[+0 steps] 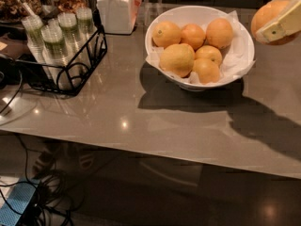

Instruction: Pick orange from white bowl

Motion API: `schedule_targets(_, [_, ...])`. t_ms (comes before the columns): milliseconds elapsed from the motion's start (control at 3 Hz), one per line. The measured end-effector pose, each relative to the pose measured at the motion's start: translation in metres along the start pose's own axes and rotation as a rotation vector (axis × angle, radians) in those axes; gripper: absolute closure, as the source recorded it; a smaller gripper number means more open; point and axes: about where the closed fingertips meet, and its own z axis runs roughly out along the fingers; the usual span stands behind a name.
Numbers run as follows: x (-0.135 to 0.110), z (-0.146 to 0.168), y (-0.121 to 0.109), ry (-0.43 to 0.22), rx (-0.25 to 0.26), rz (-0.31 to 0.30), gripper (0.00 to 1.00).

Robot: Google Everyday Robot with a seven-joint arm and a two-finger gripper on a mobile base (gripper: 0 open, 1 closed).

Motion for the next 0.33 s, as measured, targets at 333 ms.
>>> schedule_targets(333, [0.001,-0.0011,0.0002,-0.001,0.002,0.002,1.0])
